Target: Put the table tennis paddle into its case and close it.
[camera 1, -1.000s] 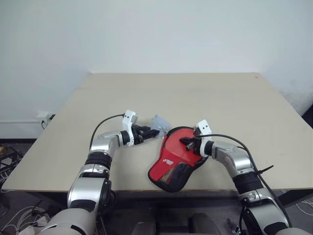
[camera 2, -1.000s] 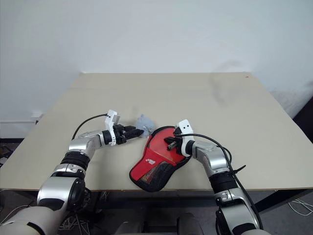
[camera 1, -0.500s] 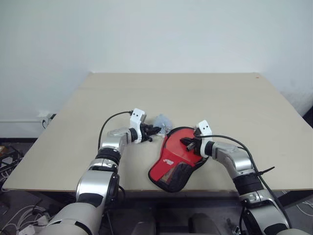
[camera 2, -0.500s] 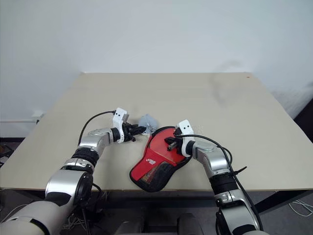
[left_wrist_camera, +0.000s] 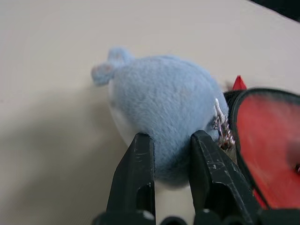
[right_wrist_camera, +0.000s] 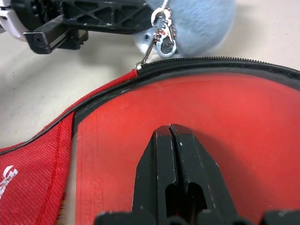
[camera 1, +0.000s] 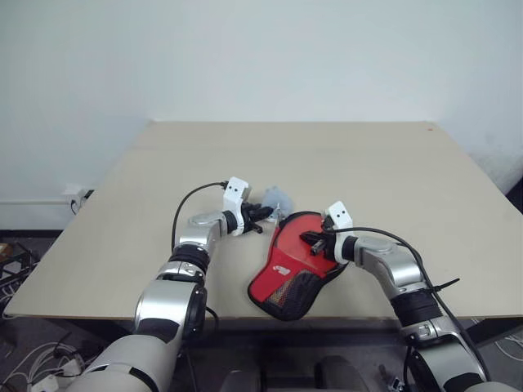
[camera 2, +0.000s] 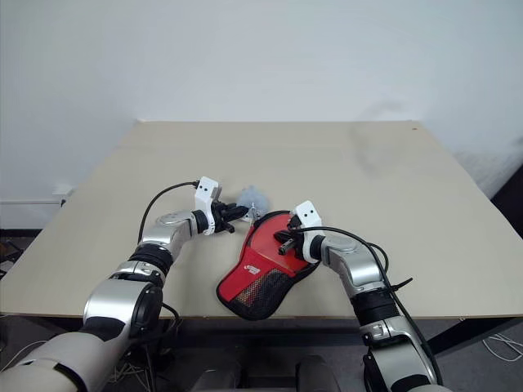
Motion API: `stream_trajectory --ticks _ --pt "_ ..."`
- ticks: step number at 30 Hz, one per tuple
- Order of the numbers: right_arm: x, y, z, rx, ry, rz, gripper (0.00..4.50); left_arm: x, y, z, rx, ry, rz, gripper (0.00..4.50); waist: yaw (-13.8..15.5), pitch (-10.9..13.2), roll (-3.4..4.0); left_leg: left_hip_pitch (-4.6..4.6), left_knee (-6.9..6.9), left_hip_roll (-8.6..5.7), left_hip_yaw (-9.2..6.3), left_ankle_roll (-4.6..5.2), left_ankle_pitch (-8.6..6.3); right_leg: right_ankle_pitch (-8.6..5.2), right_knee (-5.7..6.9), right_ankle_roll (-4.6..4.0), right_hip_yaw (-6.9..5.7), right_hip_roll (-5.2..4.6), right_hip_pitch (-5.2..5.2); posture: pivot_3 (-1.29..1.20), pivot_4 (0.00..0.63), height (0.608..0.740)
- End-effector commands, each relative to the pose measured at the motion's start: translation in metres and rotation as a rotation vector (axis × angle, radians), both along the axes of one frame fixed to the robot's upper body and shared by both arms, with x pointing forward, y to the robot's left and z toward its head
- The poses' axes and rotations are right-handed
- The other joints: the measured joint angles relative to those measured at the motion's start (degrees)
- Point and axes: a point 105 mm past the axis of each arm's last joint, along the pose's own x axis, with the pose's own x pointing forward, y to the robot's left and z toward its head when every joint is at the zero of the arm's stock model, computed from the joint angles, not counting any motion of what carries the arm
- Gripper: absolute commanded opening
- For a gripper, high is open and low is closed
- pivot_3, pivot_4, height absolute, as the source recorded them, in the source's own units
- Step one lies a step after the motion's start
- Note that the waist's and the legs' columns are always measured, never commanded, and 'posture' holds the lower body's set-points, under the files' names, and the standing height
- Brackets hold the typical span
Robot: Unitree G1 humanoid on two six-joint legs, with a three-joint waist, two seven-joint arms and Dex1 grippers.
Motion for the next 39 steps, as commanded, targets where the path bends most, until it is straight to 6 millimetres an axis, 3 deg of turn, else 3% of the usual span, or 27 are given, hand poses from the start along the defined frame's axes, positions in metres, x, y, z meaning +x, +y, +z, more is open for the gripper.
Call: stream_trajectory --ticks 1,14,39 --pt "-0.009 0.0 -0.024 -0.01 0.084 0.003 0.0 0.016 -0.009 0.038 -0.057 -0.107 0.018 0.89 -0.04 0.0 -0.03 0.0 0.0 0.0 0.01 0.0 0.0 0.0 0.0 0.0 0.0 0.0 0.0 0.0 0.0 0.74" --pt "-0.013 0.002 -0.04 0.0 0.043 0.015 0.0 0.022 -0.022 0.041 -0.106 -0.072 0.066 0.89 -0.05 -0.02 -0.46 0.13 0.03 0.01 -0.03 -0.02 -0.01 0.0 0.01 0.0 -0.04 0.0 0.06 0.0 0.0 0.74" --pt "-0.017 0.007 -0.04 0.011 0.037 0.044 0.0 0.039 -0.026 0.04 0.032 -0.109 0.28 0.89 -0.06 -0.02 -0.55 0.21 0.0 0.0 -0.1 -0.25 -0.14 0.0 0.01 0.0 -0.1 0.0 0.07 0.0 0.0 0.74"
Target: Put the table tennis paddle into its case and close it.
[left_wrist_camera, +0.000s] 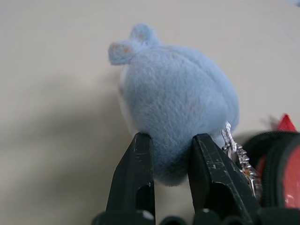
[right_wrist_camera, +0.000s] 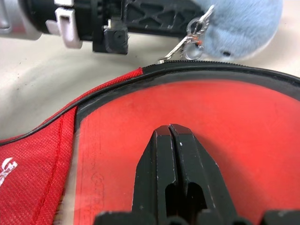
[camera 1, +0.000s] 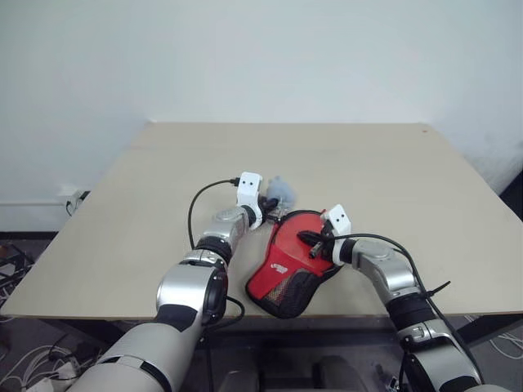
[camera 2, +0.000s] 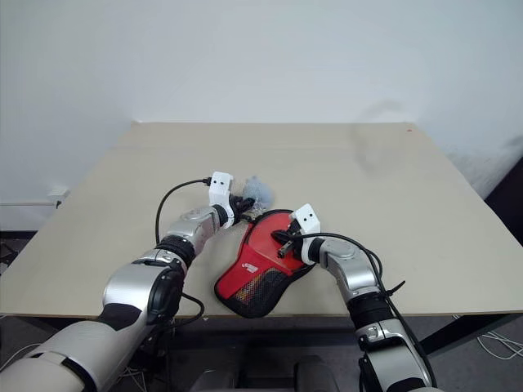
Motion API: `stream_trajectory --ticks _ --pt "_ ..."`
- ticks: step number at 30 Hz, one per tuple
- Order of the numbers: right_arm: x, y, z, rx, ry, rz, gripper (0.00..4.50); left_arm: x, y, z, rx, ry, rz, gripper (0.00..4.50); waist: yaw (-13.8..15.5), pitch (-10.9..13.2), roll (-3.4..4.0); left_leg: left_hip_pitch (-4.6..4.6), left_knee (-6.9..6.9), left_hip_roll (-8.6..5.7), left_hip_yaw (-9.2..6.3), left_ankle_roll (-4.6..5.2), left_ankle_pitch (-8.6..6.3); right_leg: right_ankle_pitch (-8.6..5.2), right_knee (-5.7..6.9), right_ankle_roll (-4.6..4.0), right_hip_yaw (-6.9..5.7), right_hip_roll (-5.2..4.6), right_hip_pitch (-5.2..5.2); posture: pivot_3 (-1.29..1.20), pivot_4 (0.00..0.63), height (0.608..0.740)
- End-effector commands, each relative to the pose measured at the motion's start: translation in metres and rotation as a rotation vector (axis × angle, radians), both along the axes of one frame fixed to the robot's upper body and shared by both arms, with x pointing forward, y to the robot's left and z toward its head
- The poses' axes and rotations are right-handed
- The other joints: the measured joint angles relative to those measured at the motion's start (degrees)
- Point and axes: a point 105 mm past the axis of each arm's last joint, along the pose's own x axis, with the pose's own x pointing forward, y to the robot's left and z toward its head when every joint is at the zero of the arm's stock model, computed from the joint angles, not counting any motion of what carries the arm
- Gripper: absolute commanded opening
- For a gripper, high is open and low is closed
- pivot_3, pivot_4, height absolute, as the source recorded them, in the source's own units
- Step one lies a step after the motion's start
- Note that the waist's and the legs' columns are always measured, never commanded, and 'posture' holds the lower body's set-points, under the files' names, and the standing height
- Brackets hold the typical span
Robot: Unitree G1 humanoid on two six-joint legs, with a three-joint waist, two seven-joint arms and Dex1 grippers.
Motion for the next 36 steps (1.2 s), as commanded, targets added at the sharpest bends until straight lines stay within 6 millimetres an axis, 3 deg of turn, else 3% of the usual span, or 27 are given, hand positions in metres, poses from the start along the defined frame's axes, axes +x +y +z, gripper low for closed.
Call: stream_trajectory --ticks 1,36 --pt "-0.017 0.0 -0.034 -0.033 0.131 0.01 0.0 0.014 -0.009 0.04 -0.021 -0.124 -0.001 0.89 -0.01 0.0 -0.01 0.0 0.0 0.0 0.0 0.0 0.0 0.0 0.0 0.0 0.0 0.0 0.0 0.0 0.0 0.74" --pt "-0.021 0.004 -0.034 -0.013 0.135 0.006 0.0 0.011 -0.065 0.06 -0.097 -0.14 -0.067 0.89 -0.03 0.02 -0.1 0.02 -0.36 0.0 -0.01 -0.02 -0.01 -0.01 -0.1 0.0 -0.03 0.0 -0.11 0.0 0.0 0.74"
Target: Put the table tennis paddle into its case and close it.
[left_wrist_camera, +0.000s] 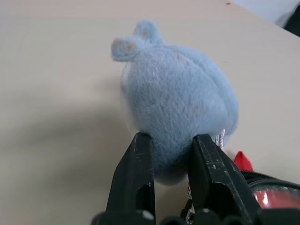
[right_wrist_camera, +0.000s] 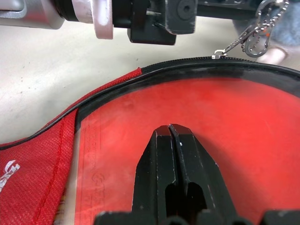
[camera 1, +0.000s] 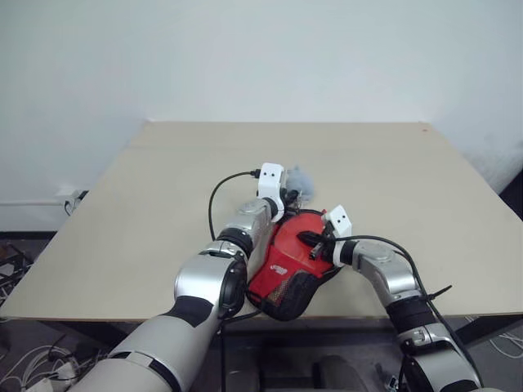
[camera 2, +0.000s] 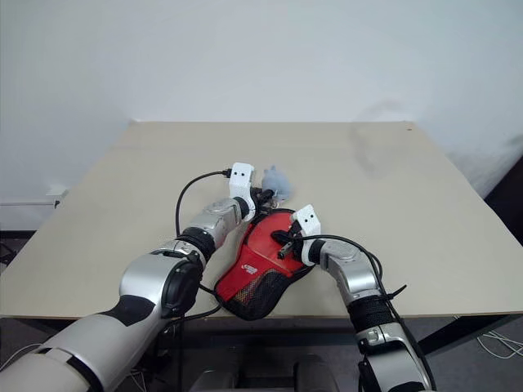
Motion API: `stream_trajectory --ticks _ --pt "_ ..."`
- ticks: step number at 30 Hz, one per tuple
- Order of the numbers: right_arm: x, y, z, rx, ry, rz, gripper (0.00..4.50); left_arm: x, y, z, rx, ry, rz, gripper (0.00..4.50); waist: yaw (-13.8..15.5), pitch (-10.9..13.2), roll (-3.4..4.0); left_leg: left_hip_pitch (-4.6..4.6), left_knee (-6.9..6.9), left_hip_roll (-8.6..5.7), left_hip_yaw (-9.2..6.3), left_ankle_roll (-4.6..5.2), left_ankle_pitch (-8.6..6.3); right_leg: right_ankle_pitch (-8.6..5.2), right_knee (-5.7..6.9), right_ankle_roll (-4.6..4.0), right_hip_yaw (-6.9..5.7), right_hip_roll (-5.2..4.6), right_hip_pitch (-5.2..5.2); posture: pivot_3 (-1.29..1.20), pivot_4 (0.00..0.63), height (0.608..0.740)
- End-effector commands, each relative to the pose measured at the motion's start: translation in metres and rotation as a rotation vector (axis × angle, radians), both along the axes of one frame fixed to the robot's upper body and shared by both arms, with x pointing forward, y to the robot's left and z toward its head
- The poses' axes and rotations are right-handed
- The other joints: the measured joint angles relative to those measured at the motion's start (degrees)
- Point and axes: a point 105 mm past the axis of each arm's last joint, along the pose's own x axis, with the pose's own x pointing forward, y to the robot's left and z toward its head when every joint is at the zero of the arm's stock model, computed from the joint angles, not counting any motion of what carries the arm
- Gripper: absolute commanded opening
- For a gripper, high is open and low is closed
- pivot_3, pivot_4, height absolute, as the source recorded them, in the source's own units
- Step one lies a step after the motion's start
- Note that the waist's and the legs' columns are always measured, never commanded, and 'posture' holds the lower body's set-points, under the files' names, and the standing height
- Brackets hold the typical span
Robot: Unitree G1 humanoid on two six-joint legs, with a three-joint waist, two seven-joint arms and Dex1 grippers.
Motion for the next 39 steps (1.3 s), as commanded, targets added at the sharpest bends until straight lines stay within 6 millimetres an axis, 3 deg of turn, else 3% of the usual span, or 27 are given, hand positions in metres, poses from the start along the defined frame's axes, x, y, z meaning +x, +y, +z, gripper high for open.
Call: stream_trajectory --ticks 1,14,27,34,39 --pt "-0.017 0.003 -0.035 -0.035 0.144 0.01 0.0 0.011 -0.016 0.044 -0.042 -0.13 -0.025 0.89 0.0 0.0 0.0 0.0 -0.03 0.0 0.0 0.0 0.0 0.0 0.0 0.0 0.0 0.0 0.0 0.0 0.0 0.74" --pt "-0.016 0.006 -0.035 -0.032 0.144 0.015 0.0 0.007 -0.019 0.038 -0.022 -0.126 -0.068 0.89 0.0 0.0 -0.01 0.01 -0.09 0.0 0.0 0.0 0.0 0.0 -0.01 0.0 0.0 0.0 -0.03 0.0 0.0 0.74" --pt "-0.017 0.006 -0.035 -0.033 0.146 0.018 0.0 0.007 -0.008 0.031 -0.036 -0.104 -0.05 4.48 -0.26 -0.01 -0.03 0.09 -0.25 0.01 0.0 -0.01 -0.01 0.0 -0.01 0.0 0.0 0.0 -0.05 0.0 0.0 0.74" --pt "-0.014 0.002 -0.034 -0.037 0.137 0.002 0.0 0.011 0.008 0.035 -0.077 -0.119 -0.024 4.48 -0.29 -0.01 -0.03 0.1 -0.25 0.02 0.0 -0.01 -0.01 0.0 -0.01 0.0 0.0 0.0 -0.06 0.0 0.0 0.74" --pt "-0.009 -0.007 -0.027 -0.039 0.114 -0.021 0.0 0.017 0.024 0.057 -0.203 -0.169 -0.012 4.48 -0.26 -0.01 -0.03 0.1 -0.26 0.01 0.0 -0.01 -0.01 0.0 -0.01 0.0 0.0 0.0 -0.06 0.0 0.0 0.74"
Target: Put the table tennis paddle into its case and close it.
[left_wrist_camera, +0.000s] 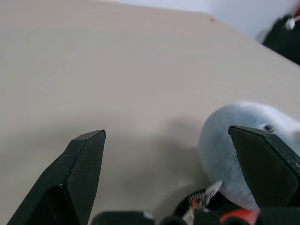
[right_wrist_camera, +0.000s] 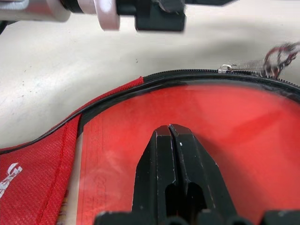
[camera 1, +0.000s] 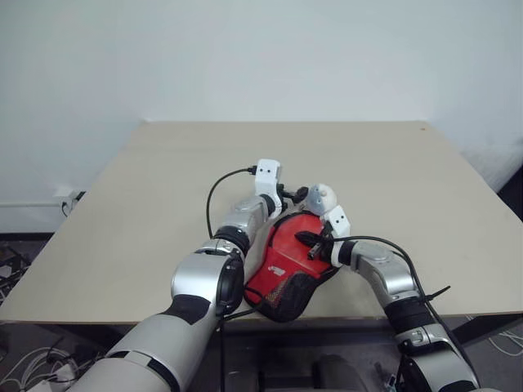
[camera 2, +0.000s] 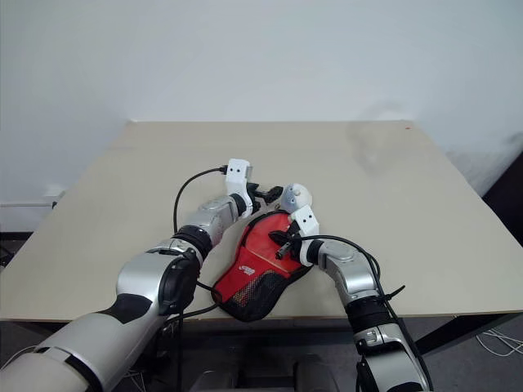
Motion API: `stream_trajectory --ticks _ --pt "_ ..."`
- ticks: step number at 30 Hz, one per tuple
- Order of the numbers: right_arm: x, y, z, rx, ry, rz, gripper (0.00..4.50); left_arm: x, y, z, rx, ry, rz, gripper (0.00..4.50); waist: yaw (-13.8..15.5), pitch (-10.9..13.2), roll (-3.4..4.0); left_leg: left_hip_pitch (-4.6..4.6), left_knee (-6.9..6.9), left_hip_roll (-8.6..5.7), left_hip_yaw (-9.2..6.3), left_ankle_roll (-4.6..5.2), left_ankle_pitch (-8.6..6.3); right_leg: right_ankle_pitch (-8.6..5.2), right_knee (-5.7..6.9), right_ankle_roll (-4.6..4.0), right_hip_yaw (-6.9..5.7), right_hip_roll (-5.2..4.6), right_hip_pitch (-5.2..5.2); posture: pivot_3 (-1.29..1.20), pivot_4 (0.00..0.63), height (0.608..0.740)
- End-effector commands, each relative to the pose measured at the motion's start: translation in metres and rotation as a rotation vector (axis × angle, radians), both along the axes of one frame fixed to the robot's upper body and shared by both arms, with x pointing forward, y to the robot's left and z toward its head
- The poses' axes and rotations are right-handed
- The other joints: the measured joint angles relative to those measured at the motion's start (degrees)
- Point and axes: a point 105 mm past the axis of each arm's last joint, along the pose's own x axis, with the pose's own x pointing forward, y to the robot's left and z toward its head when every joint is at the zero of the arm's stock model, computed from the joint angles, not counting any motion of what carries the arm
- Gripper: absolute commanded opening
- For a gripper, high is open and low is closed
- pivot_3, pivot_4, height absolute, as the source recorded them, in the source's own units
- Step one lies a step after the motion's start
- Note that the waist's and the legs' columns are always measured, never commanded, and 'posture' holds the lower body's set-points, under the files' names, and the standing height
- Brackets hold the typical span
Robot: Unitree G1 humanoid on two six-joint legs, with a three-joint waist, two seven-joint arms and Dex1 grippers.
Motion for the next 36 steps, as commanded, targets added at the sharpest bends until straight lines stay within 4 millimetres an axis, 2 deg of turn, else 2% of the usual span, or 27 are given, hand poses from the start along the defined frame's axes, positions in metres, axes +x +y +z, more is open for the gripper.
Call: stream_trajectory --ticks 1,6,11,17,25,31,36 --pt "-0.009 -0.009 -0.026 -0.043 0.108 -0.024 0.0 0.01 0.009 0.046 -0.136 -0.135 -0.015 4.48 0.03 0.0 0.0 -0.01 0.0 0.0 0.0 0.0 0.0 0.0 0.0 0.0 0.0 0.0 0.0 0.0 0.0 0.74" --pt "-0.004 -0.018 -0.017 -0.031 0.083 -0.052 0.0 0.006 0.017 0.068 -0.234 -0.197 -0.132 4.48 0.05 0.01 0.0 -0.04 0.0 -0.01 0.0 0.0 0.0 0.0 -0.03 -0.01 0.01 -0.01 0.0 0.0 0.0 0.74" --pt "-0.002 -0.023 -0.012 -0.029 0.068 -0.073 0.0 -0.008 0.014 0.07 -0.245 -0.22 -0.295 4.48 0.24 0.01 0.0 -0.09 0.0 -0.03 0.0 0.06 0.04 0.0 -0.1 -0.01 0.01 -0.03 0.01 0.0 0.0 0.74" --pt "0.007 -0.035 0.001 -0.024 0.022 -0.142 0.0 -0.038 -0.005 0.05 -0.141 -0.235 -0.522 4.48 0.39 0.03 0.04 -0.13 0.0 -0.05 0.0 0.16 0.09 -0.01 -0.12 -0.01 0.02 -0.07 0.0 0.0 0.0 0.74" --pt "0.021 -0.075 0.02 -0.016 -0.037 -0.33 0.0 -0.081 -0.032 0.007 0.028 -0.233 -0.72 4.48 0.4 0.05 0.08 -0.22 -0.07 -0.09 0.05 0.16 0.09 -0.01 -0.26 -0.01 0.06 -0.13 -0.08 0.0 0.0 0.74" --pt "0.027 -0.095 0.038 0.0 -0.091 -0.421 0.0 -0.098 -0.044 0.006 -0.007 -0.222 -0.791 4.48 0.39 0.11 0.17 -0.31 -0.11 -0.09 0.07 0.17 0.1 -0.01 -0.41 -0.01 0.07 -0.13 -0.13 0.0 0.0 0.74" --pt "0.028 -0.112 0.051 0.019 -0.122 -0.487 0.0 -0.105 -0.046 0.0 0.043 -0.219 -0.844 4.48 0.39 0.19 0.37 -0.35 -0.23 -0.09 0.11 0.19 0.1 -0.01 -0.65 -0.01 0.08 -0.13 -0.11 0.0 0.0 0.74"
